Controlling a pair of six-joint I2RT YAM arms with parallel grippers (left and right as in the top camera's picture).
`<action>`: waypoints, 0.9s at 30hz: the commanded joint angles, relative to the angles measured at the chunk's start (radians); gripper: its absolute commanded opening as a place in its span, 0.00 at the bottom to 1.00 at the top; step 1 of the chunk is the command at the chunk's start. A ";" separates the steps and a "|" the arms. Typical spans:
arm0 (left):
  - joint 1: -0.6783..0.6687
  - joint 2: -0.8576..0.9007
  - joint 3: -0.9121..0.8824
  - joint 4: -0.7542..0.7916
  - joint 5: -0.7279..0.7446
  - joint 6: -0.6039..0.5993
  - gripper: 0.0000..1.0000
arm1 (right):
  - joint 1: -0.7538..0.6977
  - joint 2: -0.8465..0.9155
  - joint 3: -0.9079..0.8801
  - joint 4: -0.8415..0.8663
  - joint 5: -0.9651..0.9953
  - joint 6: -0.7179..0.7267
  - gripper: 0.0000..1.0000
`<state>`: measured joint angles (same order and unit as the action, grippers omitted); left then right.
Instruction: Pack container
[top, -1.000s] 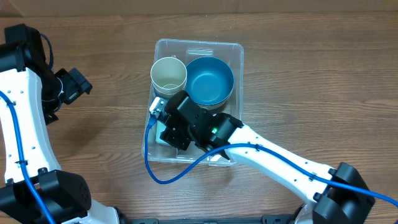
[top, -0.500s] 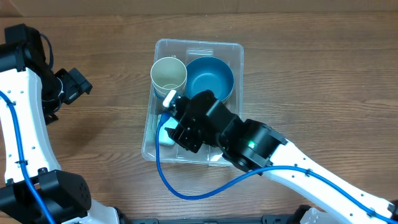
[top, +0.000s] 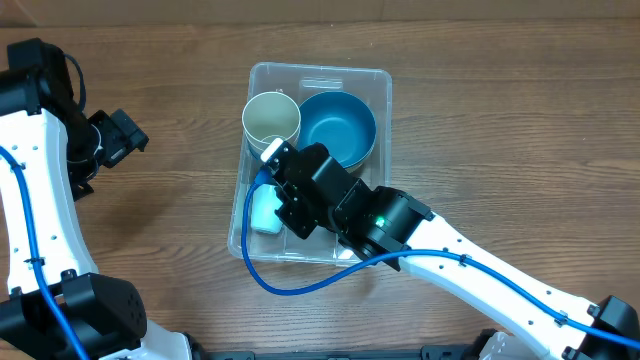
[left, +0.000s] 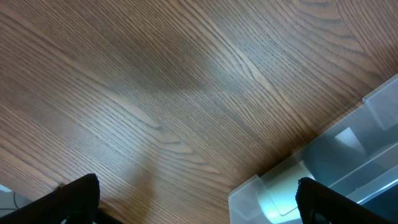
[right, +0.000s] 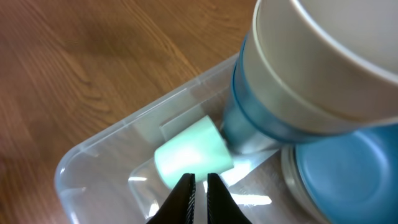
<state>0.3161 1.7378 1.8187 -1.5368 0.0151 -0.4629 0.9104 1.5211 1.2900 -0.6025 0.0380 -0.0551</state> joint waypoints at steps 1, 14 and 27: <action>0.004 0.007 0.017 0.001 0.004 0.022 1.00 | -0.003 0.056 0.020 0.047 0.043 0.011 0.04; 0.004 0.007 0.017 0.001 0.004 0.022 1.00 | -0.039 0.129 0.019 0.152 0.142 0.011 0.04; 0.004 0.007 0.017 0.001 0.004 0.022 1.00 | -0.067 0.187 0.019 0.172 0.145 0.011 0.04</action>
<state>0.3161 1.7378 1.8187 -1.5372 0.0154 -0.4629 0.8505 1.6936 1.2900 -0.4324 0.1703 -0.0525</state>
